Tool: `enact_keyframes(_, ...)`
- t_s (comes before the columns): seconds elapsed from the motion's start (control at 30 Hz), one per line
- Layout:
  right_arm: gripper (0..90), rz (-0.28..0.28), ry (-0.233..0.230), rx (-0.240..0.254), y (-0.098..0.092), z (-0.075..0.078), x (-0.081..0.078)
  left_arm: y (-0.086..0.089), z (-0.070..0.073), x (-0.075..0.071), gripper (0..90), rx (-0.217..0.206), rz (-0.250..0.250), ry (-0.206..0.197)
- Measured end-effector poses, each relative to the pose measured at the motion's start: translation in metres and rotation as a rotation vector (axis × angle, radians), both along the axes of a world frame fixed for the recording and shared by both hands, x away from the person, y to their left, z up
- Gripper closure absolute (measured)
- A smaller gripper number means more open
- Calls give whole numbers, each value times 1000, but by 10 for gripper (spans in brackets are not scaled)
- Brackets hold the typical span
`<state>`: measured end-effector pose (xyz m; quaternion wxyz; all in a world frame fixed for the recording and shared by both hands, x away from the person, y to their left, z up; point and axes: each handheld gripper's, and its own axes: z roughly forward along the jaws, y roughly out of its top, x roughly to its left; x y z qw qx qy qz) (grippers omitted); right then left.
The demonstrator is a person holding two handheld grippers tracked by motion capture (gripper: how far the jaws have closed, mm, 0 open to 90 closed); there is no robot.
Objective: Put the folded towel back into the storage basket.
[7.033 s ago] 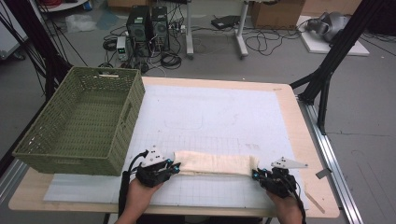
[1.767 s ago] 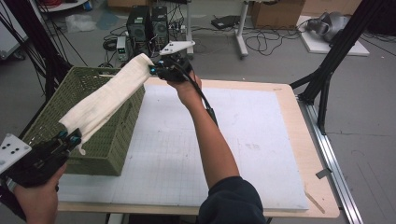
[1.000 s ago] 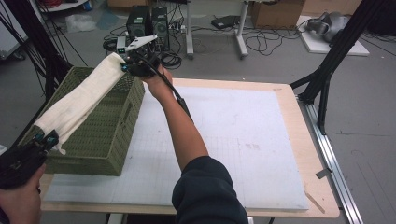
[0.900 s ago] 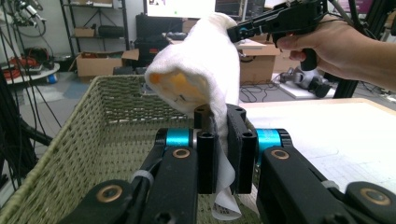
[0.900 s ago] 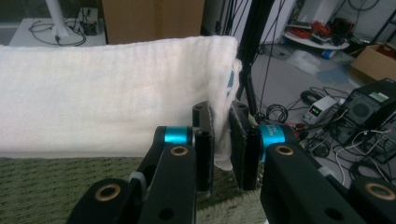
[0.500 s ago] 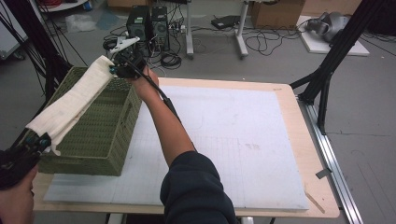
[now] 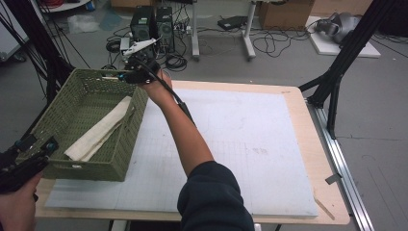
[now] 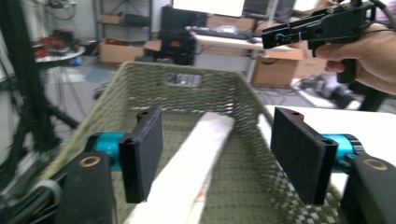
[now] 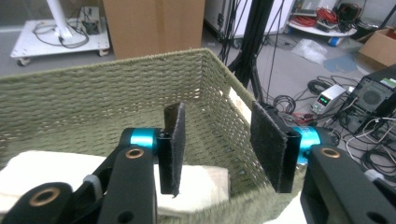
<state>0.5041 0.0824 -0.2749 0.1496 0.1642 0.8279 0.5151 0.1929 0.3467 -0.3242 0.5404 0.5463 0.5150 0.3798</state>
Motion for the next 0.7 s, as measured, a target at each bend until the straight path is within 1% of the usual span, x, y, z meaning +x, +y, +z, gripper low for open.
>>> enact_keyframes(0.03,525,-3,4,4,-6,3,-2,-2,0,1,306,-14,-15,-8)
enact_keyframes(0.1,480,-1,11,16,-18,7,-4,-6,1,2,258,-28,-41,-13)
enact_keyframes(0.13,458,-4,11,21,-25,9,-5,-8,2,3,240,-32,-48,-12)
enact_keyframes(0.2,417,-6,18,39,-37,13,-8,-13,3,4,179,-28,-56,-7)
enact_keyframes(0.3,337,-28,27,48,-54,13,-14,-20,4,6,176,-35,-107,1)
enact_keyframes(0.43,226,-51,50,23,-75,8,-22,-32,4,9,176,-50,-194,-2)
enact_keyframes(0.53,207,-58,58,15,-90,6,-29,-42,3,12,177,-54,-236,5)
enact_keyframes(0.6,205,-59,65,18,-100,7,-34,-49,3,14,178,-50,-261,9)
enact_keyframes(0.7,204,-58,61,28,-115,7,-41,-58,4,16,178,-44,-298,7)
